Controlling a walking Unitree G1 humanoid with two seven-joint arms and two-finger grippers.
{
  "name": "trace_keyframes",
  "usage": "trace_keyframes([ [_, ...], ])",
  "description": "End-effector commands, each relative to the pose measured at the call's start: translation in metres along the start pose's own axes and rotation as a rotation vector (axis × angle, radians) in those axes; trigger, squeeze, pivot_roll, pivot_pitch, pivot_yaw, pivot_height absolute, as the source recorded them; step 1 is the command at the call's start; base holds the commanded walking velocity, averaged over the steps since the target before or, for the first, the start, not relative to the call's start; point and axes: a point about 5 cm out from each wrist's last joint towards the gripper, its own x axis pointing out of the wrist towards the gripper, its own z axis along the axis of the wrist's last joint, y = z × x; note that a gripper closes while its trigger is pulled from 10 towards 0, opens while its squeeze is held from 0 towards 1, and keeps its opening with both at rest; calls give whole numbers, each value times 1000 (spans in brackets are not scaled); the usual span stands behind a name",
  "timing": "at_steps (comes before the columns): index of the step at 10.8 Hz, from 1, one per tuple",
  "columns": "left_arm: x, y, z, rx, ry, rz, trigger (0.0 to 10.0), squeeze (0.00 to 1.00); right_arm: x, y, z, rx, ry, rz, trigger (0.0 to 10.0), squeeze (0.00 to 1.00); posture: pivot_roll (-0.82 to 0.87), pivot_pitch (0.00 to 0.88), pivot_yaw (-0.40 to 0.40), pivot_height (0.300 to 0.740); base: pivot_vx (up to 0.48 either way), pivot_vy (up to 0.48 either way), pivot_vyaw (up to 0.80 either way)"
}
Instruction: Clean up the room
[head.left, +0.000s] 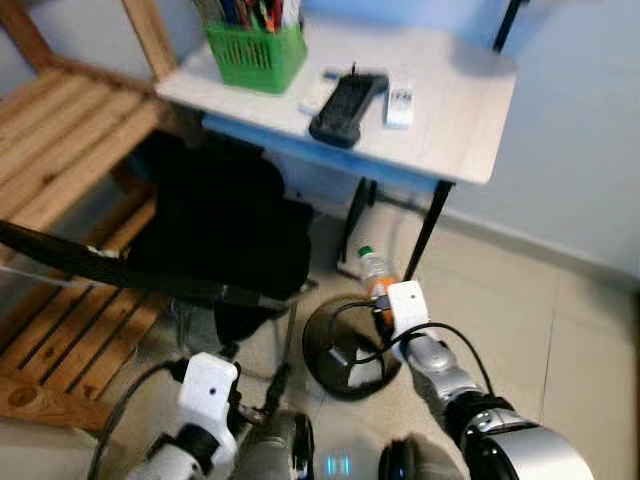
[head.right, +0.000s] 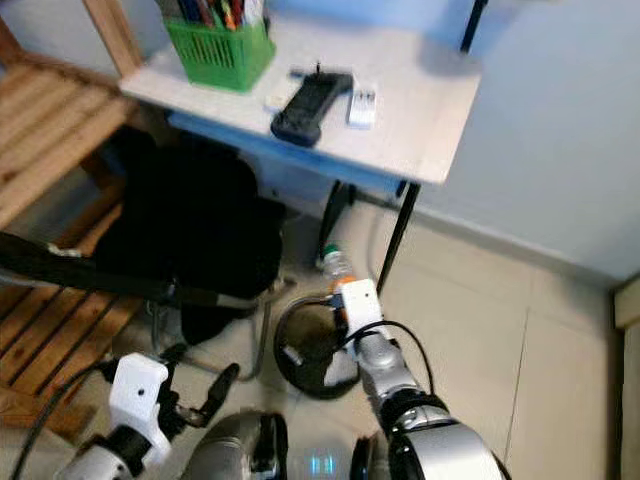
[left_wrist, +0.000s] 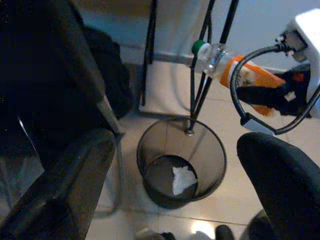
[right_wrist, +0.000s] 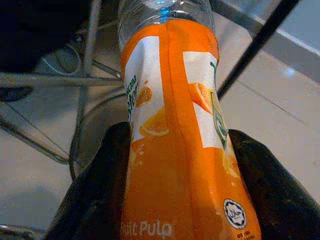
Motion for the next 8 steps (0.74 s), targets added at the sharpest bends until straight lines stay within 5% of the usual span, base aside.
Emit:
trace_keyframes([
  [1,-4,-1,-1,-39,7,7,10000,0,0,-1,1,16,-3,-11,10000,0,207,267,75,703,0,0,0],
  [3,-3,-12,3,-85,11,-47,10000,0,0,-1,-4,12,28,-21,10000,0,208,303,91,703,0,0,0],
  [8,-3,-43,14,-44,15,-265,10000,0,-6,21,-26,98,151,88,10000,0,200,303,105,703,0,0,0],
])
